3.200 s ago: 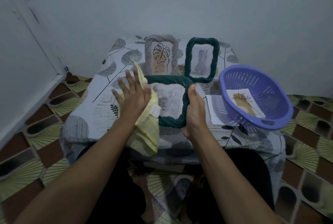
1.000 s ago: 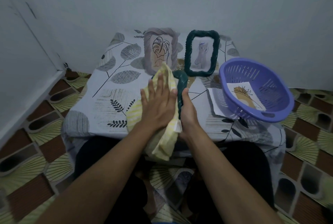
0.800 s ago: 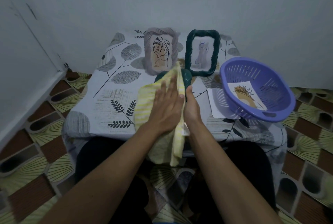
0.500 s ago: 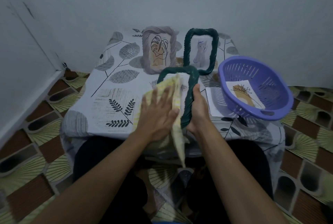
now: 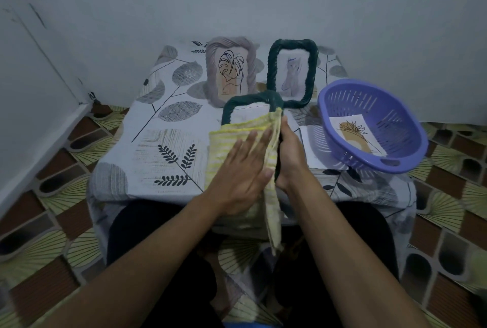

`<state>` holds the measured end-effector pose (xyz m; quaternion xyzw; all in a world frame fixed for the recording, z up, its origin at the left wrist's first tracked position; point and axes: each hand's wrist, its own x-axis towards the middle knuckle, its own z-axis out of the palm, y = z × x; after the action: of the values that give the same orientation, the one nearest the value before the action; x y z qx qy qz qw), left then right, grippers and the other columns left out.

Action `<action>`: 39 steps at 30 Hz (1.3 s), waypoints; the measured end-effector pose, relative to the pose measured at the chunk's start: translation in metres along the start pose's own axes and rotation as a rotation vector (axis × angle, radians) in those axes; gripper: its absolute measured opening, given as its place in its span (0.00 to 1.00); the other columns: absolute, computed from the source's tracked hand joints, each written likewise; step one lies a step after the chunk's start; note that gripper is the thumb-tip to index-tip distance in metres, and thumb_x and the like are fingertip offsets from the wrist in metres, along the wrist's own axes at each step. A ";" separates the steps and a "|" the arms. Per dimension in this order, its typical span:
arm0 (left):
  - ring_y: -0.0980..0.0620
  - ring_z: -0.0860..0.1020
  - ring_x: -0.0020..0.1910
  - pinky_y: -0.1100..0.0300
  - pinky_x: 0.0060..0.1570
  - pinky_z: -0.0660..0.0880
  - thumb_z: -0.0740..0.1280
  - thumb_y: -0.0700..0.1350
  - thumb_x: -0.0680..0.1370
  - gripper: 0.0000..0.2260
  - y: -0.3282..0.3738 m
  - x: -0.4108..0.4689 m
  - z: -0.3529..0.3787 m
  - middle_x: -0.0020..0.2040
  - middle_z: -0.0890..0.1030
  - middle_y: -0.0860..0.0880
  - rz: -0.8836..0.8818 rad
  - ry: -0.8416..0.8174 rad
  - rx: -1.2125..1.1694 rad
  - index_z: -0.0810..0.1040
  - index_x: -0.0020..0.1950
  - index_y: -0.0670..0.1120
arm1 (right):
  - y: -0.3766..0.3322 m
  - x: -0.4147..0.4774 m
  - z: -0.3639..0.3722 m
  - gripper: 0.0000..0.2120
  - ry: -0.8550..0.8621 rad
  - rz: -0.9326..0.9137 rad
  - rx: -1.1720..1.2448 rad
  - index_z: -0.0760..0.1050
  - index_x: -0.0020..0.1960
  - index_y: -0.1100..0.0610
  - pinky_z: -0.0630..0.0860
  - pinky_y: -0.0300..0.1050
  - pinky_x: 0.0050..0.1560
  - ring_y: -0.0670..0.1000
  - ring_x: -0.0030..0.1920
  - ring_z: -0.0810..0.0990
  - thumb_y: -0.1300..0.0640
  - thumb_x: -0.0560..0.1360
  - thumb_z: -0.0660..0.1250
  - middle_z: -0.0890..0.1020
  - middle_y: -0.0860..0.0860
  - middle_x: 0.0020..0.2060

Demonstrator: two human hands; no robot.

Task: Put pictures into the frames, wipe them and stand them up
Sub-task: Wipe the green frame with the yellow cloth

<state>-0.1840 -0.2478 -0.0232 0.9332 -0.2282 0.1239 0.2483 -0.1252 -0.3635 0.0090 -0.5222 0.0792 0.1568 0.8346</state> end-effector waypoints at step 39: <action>0.54 0.35 0.79 0.48 0.77 0.38 0.37 0.60 0.80 0.28 0.014 0.028 -0.019 0.79 0.36 0.56 -0.182 0.043 0.044 0.32 0.76 0.52 | -0.015 -0.003 0.010 0.21 0.070 -0.060 -0.018 0.83 0.53 0.58 0.80 0.52 0.57 0.56 0.54 0.85 0.44 0.84 0.57 0.86 0.56 0.50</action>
<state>-0.1685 -0.2591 0.0082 0.9524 -0.1346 0.1256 0.2429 -0.1231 -0.3612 0.0275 -0.5369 0.0913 0.1137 0.8309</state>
